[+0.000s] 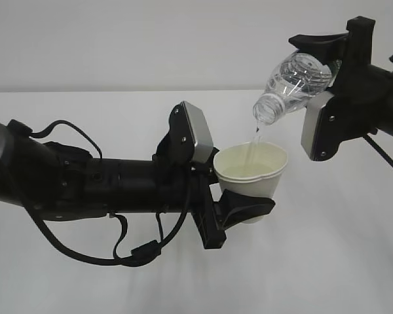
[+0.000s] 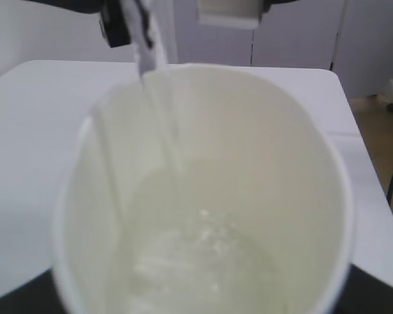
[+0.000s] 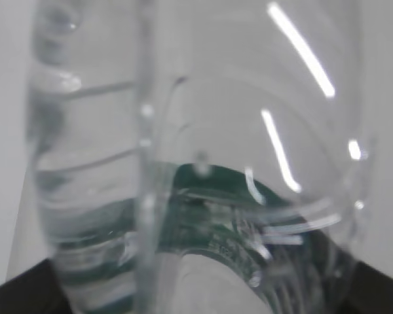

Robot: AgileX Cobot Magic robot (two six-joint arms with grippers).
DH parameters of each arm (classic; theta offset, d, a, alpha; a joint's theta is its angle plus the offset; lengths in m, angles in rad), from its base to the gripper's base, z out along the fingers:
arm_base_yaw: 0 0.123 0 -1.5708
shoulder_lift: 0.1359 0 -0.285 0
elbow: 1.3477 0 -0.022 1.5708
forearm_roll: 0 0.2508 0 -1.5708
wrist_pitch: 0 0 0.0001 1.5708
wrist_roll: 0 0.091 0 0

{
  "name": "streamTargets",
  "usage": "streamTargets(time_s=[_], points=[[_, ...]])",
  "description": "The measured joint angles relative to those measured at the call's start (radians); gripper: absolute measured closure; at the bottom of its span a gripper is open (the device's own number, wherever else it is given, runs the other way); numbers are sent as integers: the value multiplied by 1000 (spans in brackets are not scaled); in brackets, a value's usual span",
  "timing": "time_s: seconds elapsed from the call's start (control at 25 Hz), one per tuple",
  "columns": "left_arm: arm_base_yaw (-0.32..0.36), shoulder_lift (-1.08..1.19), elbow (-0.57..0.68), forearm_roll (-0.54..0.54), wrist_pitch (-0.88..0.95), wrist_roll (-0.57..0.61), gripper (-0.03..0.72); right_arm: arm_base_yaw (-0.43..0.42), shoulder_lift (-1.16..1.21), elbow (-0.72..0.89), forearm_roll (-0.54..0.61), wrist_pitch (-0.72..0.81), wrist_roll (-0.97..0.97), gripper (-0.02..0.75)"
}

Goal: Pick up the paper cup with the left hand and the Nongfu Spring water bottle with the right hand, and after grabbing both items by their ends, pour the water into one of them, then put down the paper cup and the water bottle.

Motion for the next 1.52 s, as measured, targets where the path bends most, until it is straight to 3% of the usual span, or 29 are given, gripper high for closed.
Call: streamTargets(time_s=[1.52], points=[[0,0,0,2,2,0,258,0,0,-2,0,-24,0,254]])
